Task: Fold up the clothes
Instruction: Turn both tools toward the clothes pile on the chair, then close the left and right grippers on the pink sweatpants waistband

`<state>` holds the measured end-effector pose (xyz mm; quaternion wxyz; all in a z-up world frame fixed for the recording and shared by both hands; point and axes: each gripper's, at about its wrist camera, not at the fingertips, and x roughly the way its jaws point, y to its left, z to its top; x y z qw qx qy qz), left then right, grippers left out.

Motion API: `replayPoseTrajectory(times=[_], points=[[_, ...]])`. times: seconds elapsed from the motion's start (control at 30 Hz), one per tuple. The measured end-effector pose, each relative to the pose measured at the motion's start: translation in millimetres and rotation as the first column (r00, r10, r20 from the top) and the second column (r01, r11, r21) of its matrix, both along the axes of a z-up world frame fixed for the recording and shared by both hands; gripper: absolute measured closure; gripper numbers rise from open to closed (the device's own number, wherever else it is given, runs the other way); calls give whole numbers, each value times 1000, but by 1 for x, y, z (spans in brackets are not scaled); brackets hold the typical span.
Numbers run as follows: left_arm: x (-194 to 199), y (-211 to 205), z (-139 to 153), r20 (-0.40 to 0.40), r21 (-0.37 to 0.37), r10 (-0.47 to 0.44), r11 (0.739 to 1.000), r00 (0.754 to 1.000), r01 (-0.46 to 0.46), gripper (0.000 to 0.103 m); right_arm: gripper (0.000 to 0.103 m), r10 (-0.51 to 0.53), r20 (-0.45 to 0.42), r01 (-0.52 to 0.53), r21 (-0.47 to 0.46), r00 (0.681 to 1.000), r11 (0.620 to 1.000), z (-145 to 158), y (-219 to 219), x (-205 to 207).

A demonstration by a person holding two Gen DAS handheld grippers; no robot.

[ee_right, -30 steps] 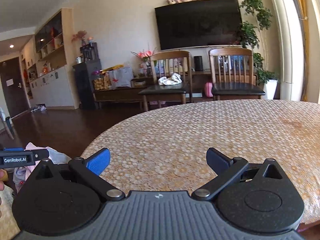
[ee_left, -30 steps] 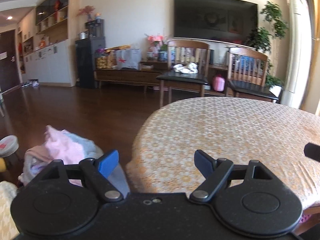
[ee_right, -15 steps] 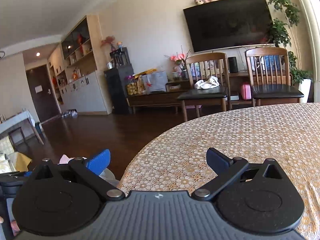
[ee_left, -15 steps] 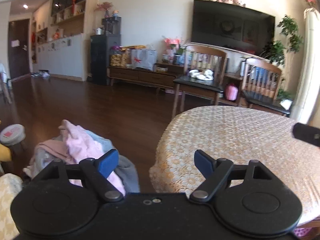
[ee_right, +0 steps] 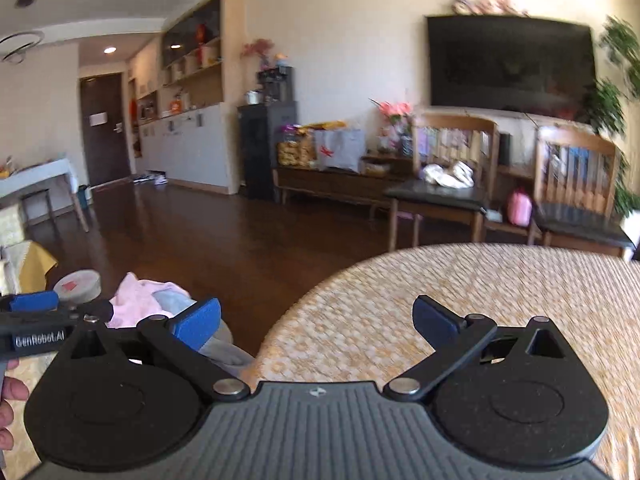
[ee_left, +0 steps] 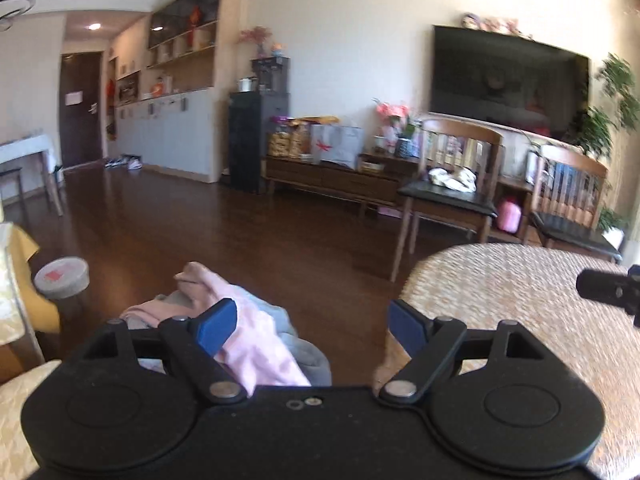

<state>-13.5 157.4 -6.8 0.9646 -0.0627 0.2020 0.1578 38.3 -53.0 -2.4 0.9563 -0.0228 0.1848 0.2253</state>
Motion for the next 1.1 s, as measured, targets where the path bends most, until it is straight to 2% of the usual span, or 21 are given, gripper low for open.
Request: replayPoseTrajectory(times=[0.07, 0.3, 0.47, 0.57, 0.7, 0.77, 0.97, 1.1], points=[[1, 12, 0, 7, -27, 30, 999, 1000, -30, 0, 0, 49, 18, -49, -19, 999, 999, 0, 18, 2], [0, 34, -10, -16, -8, 80, 997, 997, -80, 0, 0, 194, 45, -191, -62, 980, 980, -1, 71, 8], [-3, 53, -19, -45, -22, 103, 994, 994, -105, 0, 0, 223, 20, -220, -87, 975, 972, -6, 102, 14], [-5, 63, -25, -47, -22, 97, 995, 994, -98, 0, 0, 245, 10, -242, -119, 969, 963, -9, 114, 24], [-6, 80, -33, -45, -36, 134, 990, 990, -135, 0, 0, 273, -10, -271, -142, 962, 952, -13, 126, 34], [-2, 88, -38, -55, -44, 141, 989, 989, -143, 0, 0, 296, -44, -299, -139, 954, 944, -16, 132, 44], [7, 106, -53, -87, 25, 192, 981, 978, -190, 0, 2, 367, -82, -375, -151, 927, 915, -27, 154, 63], [13, 119, -67, -115, 18, 151, 989, 982, -150, 0, 9, 437, -102, -447, -140, 894, 883, -37, 173, 69]])
